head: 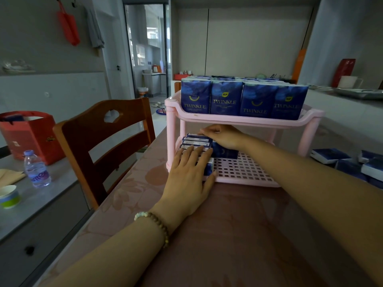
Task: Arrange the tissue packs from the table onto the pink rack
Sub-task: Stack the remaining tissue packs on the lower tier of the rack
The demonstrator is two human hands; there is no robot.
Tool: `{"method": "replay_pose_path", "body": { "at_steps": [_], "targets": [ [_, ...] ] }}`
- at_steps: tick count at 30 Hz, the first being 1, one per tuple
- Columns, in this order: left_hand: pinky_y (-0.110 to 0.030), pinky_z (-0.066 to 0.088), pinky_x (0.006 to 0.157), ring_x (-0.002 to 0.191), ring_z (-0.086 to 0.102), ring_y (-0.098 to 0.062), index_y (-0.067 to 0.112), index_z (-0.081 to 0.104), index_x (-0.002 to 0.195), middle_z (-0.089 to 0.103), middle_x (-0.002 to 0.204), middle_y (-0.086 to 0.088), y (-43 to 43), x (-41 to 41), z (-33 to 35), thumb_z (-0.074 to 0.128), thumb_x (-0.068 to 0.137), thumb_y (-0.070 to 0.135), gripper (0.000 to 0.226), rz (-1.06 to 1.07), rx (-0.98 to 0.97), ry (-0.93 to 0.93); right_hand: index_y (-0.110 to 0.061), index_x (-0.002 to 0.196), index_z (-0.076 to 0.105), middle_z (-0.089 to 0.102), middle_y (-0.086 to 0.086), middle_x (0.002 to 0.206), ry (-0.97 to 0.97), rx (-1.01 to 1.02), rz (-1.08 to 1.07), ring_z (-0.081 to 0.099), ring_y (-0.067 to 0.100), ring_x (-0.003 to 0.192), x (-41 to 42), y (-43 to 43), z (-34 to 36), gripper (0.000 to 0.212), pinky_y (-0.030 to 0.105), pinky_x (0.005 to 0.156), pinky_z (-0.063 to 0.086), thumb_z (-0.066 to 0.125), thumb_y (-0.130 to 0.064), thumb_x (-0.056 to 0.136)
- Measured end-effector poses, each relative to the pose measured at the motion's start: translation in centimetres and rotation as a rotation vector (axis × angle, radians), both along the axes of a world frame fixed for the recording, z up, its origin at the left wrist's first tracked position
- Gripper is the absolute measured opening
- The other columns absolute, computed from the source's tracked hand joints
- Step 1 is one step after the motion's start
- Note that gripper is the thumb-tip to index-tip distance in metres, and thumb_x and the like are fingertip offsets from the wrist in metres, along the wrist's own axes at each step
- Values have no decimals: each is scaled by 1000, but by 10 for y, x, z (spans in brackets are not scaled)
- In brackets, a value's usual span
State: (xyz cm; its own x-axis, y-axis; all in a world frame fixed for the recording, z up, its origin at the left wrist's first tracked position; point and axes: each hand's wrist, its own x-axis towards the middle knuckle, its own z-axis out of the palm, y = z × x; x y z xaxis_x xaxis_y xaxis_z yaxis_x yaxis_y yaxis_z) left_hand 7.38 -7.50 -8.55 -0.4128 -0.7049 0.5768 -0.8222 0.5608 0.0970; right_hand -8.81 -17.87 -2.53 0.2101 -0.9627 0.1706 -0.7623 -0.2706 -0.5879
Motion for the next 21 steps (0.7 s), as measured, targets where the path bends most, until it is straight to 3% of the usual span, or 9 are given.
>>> {"method": "replay_pose_path", "body": {
  "at_steps": [3,7,13,17,18,21],
  "targets": [
    [-36,10,116,136,34,-25,18,36,142,43,144,-5,0,1,1,21,90,51,64,-1,8,0,-24,120,62,59,-2,128,-10,-12,15,53,14,116,-1,2,0,39,23,97,36,43,-46,94],
    [-39,16,116,134,38,-26,16,40,140,46,142,-6,1,0,1,24,90,50,62,1,9,-1,-22,126,58,54,-2,135,40,-44,47,49,14,123,-4,14,2,41,24,101,33,41,-43,96],
    [-35,20,114,133,38,-24,16,39,140,45,142,-5,10,3,10,25,90,50,62,-30,16,-10,-24,137,44,40,-5,146,48,-150,184,33,6,134,-25,92,10,41,23,112,25,43,-32,97],
    [-27,20,111,133,38,-18,19,38,140,43,144,1,35,-11,24,24,89,52,62,-163,21,-29,-43,137,34,26,-31,143,170,-125,203,18,-24,126,-70,170,16,47,-1,102,17,42,-46,90],
    [-25,22,109,131,40,-17,20,40,139,45,142,1,43,-19,27,24,89,52,61,-207,21,-34,-47,136,32,25,-35,141,189,-122,186,18,-27,123,-84,189,16,50,0,102,20,41,-52,87],
    [-27,31,106,124,46,-17,20,45,135,51,135,1,66,-52,34,25,90,53,59,-313,33,-76,-47,138,33,31,-29,145,228,-115,68,28,-16,129,-131,231,14,59,19,108,32,41,-62,81]
  ]
}}
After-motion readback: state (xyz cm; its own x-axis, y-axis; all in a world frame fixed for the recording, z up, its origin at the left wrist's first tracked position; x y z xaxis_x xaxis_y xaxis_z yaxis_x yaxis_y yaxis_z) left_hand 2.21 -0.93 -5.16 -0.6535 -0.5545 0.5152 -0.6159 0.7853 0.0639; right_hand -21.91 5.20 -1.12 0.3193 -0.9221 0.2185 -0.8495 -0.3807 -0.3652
